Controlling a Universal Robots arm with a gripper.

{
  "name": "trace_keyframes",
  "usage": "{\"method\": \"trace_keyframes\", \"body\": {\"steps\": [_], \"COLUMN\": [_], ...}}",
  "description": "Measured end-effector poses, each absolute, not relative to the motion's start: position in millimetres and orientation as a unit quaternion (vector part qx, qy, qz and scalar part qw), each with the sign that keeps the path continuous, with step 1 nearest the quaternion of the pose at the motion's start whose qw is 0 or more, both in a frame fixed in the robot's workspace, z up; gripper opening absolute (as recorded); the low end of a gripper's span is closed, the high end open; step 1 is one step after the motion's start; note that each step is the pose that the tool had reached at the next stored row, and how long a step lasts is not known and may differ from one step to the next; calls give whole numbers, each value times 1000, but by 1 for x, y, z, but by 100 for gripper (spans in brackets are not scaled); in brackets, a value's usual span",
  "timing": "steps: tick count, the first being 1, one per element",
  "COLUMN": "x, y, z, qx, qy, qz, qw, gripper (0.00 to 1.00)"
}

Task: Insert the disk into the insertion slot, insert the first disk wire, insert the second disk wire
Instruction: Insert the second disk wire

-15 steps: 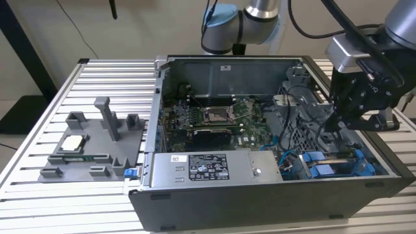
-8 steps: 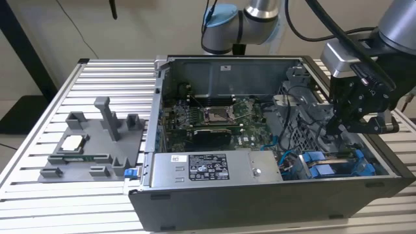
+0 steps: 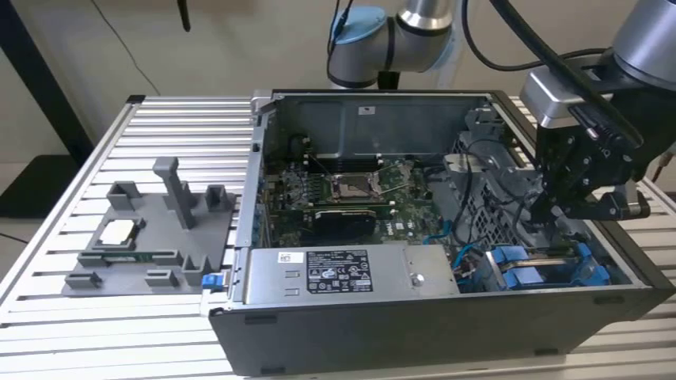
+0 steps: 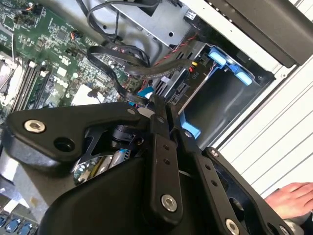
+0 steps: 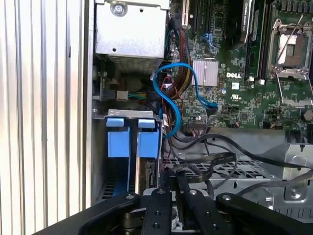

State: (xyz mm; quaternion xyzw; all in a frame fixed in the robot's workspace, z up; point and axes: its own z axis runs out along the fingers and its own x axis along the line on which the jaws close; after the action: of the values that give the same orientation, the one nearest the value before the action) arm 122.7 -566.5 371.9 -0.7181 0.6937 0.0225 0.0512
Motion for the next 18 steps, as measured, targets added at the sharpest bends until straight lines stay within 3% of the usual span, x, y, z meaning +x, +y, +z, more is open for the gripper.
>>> {"method": "trace_keyframes", "body": {"steps": [18], "x": [123], "y": [-567], "z": [364], "qx": [-718], "qy": [694], "qz": [22], "qw": [51], "gripper": [16]}}
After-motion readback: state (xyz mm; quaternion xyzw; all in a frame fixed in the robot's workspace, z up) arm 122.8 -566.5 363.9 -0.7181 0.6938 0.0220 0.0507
